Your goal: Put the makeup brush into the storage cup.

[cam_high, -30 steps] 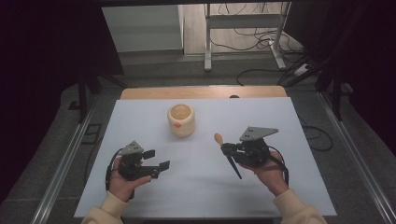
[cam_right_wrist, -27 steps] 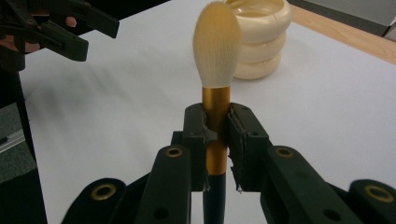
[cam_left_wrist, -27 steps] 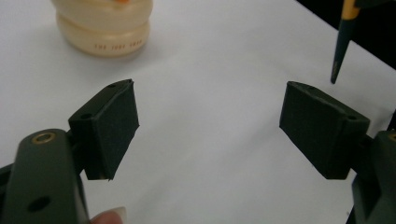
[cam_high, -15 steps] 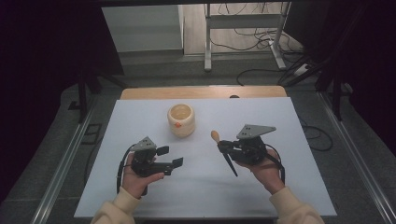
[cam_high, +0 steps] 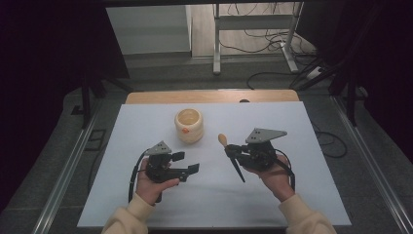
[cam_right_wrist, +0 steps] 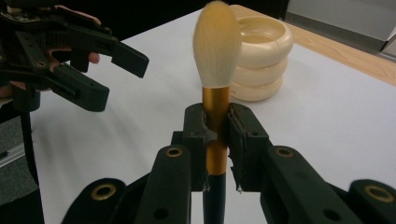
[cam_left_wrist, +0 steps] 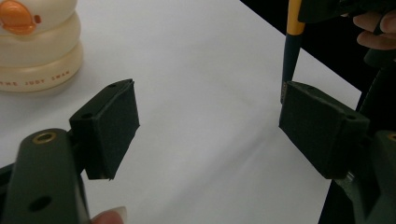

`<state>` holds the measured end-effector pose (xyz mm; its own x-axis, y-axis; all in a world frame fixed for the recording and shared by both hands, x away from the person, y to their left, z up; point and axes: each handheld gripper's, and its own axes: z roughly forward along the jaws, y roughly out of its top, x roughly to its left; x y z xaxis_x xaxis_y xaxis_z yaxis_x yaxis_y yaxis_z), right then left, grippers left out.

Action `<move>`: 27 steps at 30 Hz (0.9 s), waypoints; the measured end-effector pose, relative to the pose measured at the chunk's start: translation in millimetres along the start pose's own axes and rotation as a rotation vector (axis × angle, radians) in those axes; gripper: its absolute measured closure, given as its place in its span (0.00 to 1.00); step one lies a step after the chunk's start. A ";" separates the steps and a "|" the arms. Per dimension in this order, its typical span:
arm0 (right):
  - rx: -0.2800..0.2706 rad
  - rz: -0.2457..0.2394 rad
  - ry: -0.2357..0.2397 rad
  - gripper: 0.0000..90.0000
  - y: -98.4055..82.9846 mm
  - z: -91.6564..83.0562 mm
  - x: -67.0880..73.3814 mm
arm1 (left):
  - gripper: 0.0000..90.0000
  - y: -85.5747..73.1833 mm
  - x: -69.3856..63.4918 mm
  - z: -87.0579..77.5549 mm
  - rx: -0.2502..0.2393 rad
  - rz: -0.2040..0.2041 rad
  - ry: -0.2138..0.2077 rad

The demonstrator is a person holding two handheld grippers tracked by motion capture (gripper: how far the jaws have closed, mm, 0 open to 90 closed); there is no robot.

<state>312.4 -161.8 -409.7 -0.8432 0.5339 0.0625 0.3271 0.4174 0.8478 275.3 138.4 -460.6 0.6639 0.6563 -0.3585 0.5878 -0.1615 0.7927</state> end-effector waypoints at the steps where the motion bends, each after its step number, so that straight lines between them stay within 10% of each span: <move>1: -0.003 -0.002 0.000 0.87 0.8 0.9 0.6 | 0.23 0.5 -0.3 0.9 0.000 -0.001 -0.002; 27: -0.021 -0.002 0.013 0.87 3.9 10.6 6.8 | 0.23 8.2 -9.2 20.1 0.022 0.023 -0.027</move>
<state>312.5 -148.7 -411.5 -0.8495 0.5232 0.0674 0.3162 0.4028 0.8589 283.3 116.2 -460.7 0.6897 0.6319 -0.3536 0.5816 -0.1926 0.7903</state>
